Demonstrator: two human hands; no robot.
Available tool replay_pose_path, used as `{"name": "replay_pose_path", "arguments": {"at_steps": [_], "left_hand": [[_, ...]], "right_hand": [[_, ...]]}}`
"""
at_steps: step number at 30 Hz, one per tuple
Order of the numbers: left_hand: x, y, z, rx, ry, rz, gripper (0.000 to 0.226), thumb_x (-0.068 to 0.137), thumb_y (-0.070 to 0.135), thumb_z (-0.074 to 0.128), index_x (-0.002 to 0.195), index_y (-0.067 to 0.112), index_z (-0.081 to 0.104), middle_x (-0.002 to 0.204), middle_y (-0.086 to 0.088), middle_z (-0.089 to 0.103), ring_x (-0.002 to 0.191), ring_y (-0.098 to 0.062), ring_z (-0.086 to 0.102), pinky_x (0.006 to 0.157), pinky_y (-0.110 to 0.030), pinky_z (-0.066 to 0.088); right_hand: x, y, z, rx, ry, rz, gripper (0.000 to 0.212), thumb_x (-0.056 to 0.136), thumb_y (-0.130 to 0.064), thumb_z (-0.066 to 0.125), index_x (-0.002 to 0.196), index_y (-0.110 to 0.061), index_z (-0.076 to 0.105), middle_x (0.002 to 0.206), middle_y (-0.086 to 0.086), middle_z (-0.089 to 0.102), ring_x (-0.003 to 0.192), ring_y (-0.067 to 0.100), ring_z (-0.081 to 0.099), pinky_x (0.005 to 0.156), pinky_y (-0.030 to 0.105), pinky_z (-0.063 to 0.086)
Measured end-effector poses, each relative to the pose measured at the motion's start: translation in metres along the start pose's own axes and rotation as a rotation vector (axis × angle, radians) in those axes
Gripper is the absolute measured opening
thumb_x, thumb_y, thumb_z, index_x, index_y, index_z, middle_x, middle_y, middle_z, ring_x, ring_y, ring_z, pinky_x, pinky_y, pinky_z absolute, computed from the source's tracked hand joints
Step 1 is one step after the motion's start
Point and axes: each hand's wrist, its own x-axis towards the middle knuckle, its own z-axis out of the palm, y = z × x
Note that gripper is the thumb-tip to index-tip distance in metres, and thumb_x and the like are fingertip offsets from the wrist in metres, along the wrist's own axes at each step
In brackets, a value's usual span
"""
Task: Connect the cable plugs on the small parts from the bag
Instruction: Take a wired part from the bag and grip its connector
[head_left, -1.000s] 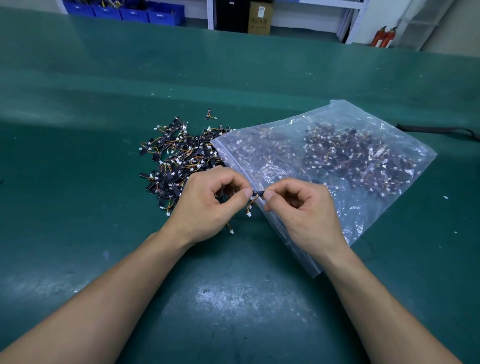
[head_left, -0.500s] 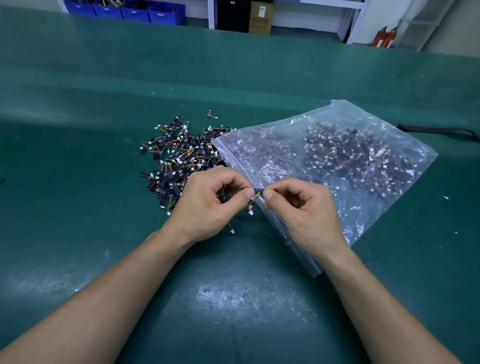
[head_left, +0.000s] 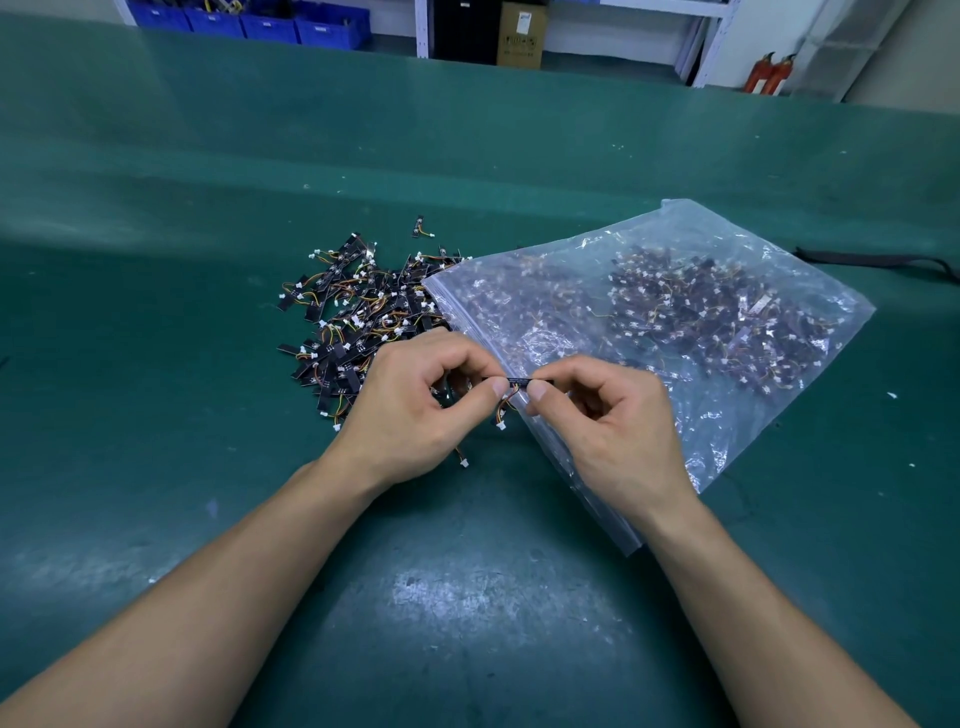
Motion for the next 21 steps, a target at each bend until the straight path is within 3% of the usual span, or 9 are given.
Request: {"name": "replay_pose_path", "arguments": {"at_steps": [4, 21], "left_hand": [[0.0005, -0.0005, 0.0002, 0.016, 0.015, 0.020, 0.011, 0.084, 0.010, 0.071, 0.077, 0.019, 0.069, 0.071, 0.018, 0.061, 0.067, -0.006, 0.055, 0.066, -0.016, 0.039], [-0.0009, -0.0020, -0.0017, -0.002, -0.015, -0.004, 0.006, 0.084, 0.013, 0.070, 0.078, 0.014, 0.071, 0.073, 0.012, 0.065, 0.070, -0.010, 0.058, 0.067, -0.019, 0.041]], "right_hand": [[-0.0004, 0.0004, -0.0006, -0.025, 0.040, -0.022, 0.011, 0.084, -0.026, 0.070, 0.077, -0.034, 0.071, 0.062, -0.003, 0.064, 0.048, 0.005, 0.041, 0.051, 0.014, 0.033], [0.0002, 0.0026, 0.0001, -0.017, 0.023, -0.007, 0.009, 0.083, -0.023, 0.070, 0.075, -0.025, 0.074, 0.061, -0.005, 0.065, 0.049, 0.004, 0.042, 0.052, 0.014, 0.034]]}}
